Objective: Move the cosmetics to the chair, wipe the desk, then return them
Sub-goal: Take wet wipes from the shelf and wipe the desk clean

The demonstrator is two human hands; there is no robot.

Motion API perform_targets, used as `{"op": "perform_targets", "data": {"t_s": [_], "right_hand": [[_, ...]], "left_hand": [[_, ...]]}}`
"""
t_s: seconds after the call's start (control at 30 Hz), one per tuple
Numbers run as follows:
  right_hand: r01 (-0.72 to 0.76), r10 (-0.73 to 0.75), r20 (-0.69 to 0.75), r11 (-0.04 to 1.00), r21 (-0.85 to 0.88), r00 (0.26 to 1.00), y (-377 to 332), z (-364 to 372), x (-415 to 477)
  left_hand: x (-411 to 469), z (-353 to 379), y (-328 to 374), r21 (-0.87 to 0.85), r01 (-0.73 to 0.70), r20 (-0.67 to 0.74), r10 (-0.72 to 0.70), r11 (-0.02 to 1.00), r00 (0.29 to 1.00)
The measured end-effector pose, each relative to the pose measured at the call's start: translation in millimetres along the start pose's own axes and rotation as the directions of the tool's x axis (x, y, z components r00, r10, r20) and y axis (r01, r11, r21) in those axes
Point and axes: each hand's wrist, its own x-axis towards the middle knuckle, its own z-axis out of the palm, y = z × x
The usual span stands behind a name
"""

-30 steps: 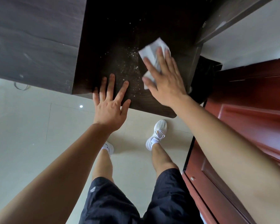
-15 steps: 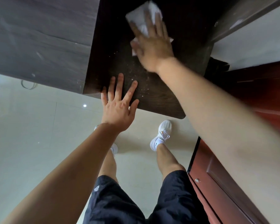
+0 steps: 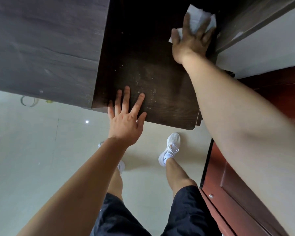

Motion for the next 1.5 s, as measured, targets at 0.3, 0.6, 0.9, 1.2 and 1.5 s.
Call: {"op": "perform_targets", "data": {"t_s": [0.3,0.6,0.9,1.2,1.5], "right_hand": [[0.189,-0.185,0.043,0.973,-0.13,0.982,31.5,8.6,-35.8],[0.529,-0.52,0.1,0.838,-0.131,0.848,-33.5,21.9,-39.4],[0.733,-0.69,0.256,0.661,-0.16,0.677,-9.8,16.7,-70.0],[0.642,-0.617,0.197,0.76,-0.103,0.762,-59.6,22.3,-77.2],[0.587,-0.568,0.186,0.807,-0.062,0.802,-64.6,15.3,-71.0]], "left_hand": [[0.1,-8.0,1.1,-0.005,0.004,0.06,-0.004,1.0,0.998],[-1.2,-3.4,-0.6,-0.011,-0.017,0.021,0.017,1.0,1.0],[-0.3,-8.8,-1.6,-0.002,-0.039,0.015,0.039,0.999,0.999],[-31.4,-7.9,-35.1,0.088,-0.166,-0.083,0.173,0.982,0.981],[-45.2,-21.0,-60.1,0.06,-0.035,-0.129,0.042,0.998,0.991]]}}
